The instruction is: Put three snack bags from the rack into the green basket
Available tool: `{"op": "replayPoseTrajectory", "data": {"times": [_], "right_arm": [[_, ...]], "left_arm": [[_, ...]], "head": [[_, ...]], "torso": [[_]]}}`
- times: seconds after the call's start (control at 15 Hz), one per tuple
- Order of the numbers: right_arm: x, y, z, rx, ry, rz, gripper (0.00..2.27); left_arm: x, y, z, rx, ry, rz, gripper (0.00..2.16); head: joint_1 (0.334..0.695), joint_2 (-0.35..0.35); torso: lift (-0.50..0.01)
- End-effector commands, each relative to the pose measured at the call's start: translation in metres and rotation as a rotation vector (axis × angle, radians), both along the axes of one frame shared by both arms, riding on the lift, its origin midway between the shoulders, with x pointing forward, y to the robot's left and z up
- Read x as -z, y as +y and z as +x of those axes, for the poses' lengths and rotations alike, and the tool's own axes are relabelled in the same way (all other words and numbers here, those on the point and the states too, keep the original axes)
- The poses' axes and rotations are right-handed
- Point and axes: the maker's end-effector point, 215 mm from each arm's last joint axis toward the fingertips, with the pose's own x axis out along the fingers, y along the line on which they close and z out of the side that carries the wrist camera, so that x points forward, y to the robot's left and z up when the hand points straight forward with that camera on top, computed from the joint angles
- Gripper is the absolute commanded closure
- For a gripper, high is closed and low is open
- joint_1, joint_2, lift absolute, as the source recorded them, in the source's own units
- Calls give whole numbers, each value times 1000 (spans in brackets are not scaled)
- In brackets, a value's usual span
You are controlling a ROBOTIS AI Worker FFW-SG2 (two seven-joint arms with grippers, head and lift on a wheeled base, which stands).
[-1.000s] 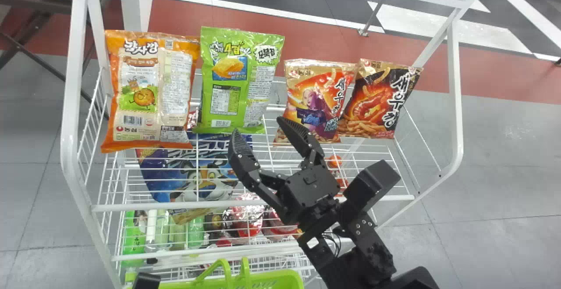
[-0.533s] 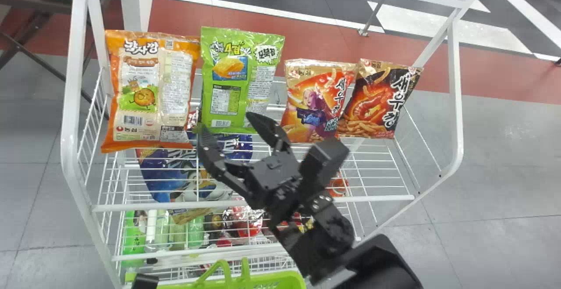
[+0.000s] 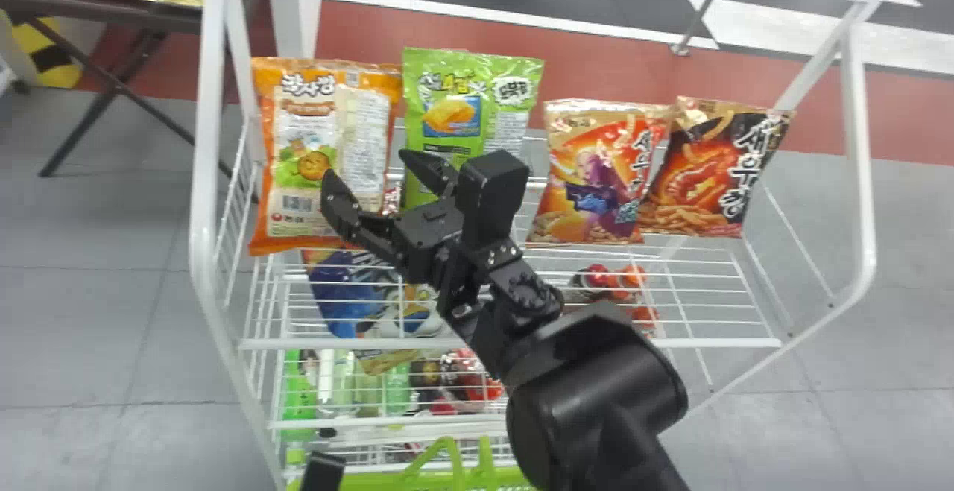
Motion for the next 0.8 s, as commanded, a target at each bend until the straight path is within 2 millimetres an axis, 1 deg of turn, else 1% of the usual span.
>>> {"op": "replayPoseTrajectory", "data": {"times": [0.0, 0.07, 0.13, 0.27, 0.33, 0.4, 0.47, 0.53, 0.6, 0.67, 0.73], "right_arm": [[3, 11, 21, -6, 26, -3, 167], [3, 14, 27, -6, 29, -8, 167], [8, 16, 29, -7, 41, -14, 167], [24, 19, 35, -12, 97, -38, 174], [29, 21, 35, -23, 119, -49, 292], [32, 27, 32, -58, 138, -54, 650], [38, 33, 27, -88, 166, -59, 1170], [35, 35, 26, -96, 165, -61, 1720], [34, 37, 24, -111, 168, -61, 1953], [34, 39, 21, -130, 163, -65, 2013], [33, 36, 20, -130, 153, -74, 2017]], "left_arm": [[-2, 0, 3, -3, -3, -5, 1332], [-1, 2, 4, -8, -2, -4, 1332], [-1, 2, 6, -10, -5, -5, 1332], [-3, 2, 9, -8, -8, -9, 1332], [-3, 1, 12, -5, -10, -13, 1332], [-3, 1, 12, -4, -6, -17, 1332], [-3, 1, 13, -4, -2, -21, 1332], [-3, 0, 14, -4, -2, -22, 1332], [-3, 0, 13, -3, 0, -23, 1332], [-3, 0, 13, -3, -2, -23, 1332], [-3, 0, 12, -3, 0, -23, 1332]], "head": [[695, -177], [695, -167], [695, -149], [695, -135], [695, -130], [695, -125], [695, -118], [695, -113], [695, -105], [695, -100], [695, -96]], "torso": [[0], [0], [0], [0], [0], [0], [0], [0], [0], [0], [0]]}}
